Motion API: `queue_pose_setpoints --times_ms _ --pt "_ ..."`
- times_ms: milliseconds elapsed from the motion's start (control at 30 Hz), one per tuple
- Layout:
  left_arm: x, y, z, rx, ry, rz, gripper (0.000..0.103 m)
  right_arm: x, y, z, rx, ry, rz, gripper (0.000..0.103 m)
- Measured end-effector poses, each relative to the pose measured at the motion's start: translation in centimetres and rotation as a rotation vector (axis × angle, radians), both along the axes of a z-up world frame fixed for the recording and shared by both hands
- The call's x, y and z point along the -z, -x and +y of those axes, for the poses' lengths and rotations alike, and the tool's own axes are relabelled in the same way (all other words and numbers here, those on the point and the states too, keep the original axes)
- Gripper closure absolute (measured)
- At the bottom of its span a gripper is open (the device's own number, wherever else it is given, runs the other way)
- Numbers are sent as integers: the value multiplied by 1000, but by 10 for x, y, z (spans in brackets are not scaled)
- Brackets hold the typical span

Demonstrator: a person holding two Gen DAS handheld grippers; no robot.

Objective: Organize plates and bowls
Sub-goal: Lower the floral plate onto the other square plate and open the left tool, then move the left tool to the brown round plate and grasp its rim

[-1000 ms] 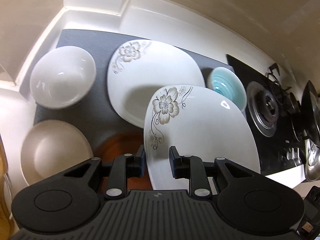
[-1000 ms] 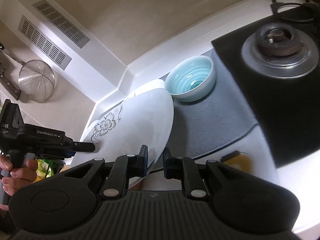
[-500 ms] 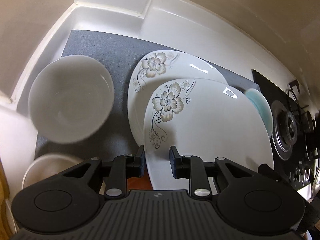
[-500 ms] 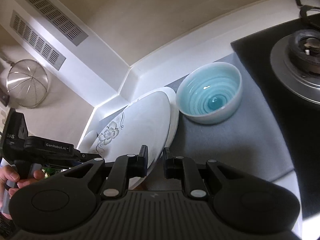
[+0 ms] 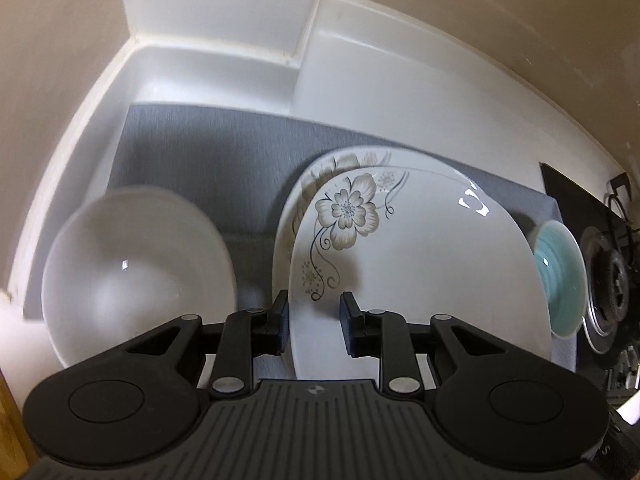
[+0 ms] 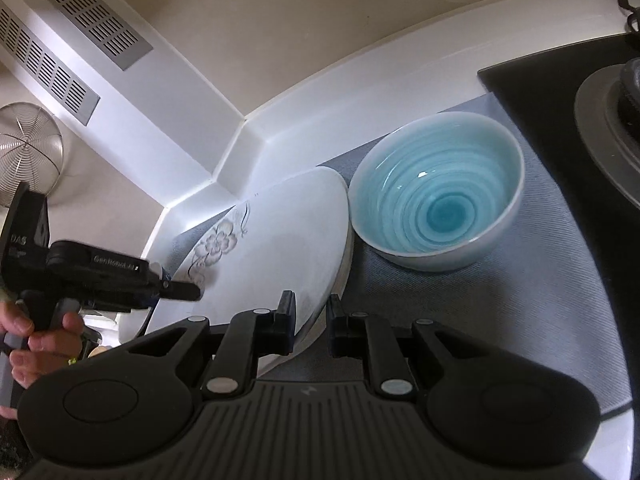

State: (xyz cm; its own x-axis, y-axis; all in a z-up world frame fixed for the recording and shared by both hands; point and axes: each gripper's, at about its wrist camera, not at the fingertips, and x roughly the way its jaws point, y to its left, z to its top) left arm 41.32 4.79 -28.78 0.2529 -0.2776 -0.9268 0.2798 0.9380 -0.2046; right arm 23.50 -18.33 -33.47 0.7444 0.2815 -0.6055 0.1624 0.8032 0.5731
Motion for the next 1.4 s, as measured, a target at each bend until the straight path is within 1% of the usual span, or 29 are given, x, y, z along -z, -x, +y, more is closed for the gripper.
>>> queue_pose_setpoints --times_ms 133,200,267,367,433,467,533,600,700,767,867,967,1000,1100,1167,1267,1333,1400 --pt "1 -11 -3 4 -8 -18 76 1 -7 7 5 30 9 86" --pt "1 -15 -2 -3 5 -22 76 1 -9 13 9 65 13 86" --pt "0 -16 -4 13 -1 -46 76 3 -9 16 21 72 6 86" --pt "-2 -13 -12 53 -37 -117 76 3 -14 19 21 95 8 86" --pt "-2 -10 -18 81 -89 -157 76 3 -16 22 22 123 12 86" --pt "-1 -9 -20 88 -114 -164 77 2 -17 24 24 143 16 87" --pt "-4 -4 -20 105 -108 -175 78 3 -15 25 39 150 9 89" --pt "-7 -1 -16 107 -81 -160 78 5 -14 22 64 115 9 90" --pt "-9 6 -12 112 -91 -152 78 5 -12 23 61 125 3 90" --pt "-10 13 -7 112 -84 -139 78 5 -14 23 56 126 9 90" --pt "-10 28 -3 119 -104 -149 78 3 -15 21 41 127 20 90" --pt "-3 41 -3 125 -154 -160 77 1 -14 16 41 93 44 89" --pt "-1 43 -2 123 -144 -160 77 0 -15 14 45 78 55 89" --pt "3 47 0 102 -114 -136 77 -2 -15 13 45 78 107 89" --pt "4 48 1 90 -94 -129 77 -4 -13 12 39 70 122 88" --pt "4 51 1 75 -95 -125 77 -12 -13 12 37 102 134 88" --pt "3 52 4 65 -84 -120 77 -17 -12 11 23 97 130 88" --pt "2 55 8 64 -69 -113 77 -20 -12 14 7 119 137 88"
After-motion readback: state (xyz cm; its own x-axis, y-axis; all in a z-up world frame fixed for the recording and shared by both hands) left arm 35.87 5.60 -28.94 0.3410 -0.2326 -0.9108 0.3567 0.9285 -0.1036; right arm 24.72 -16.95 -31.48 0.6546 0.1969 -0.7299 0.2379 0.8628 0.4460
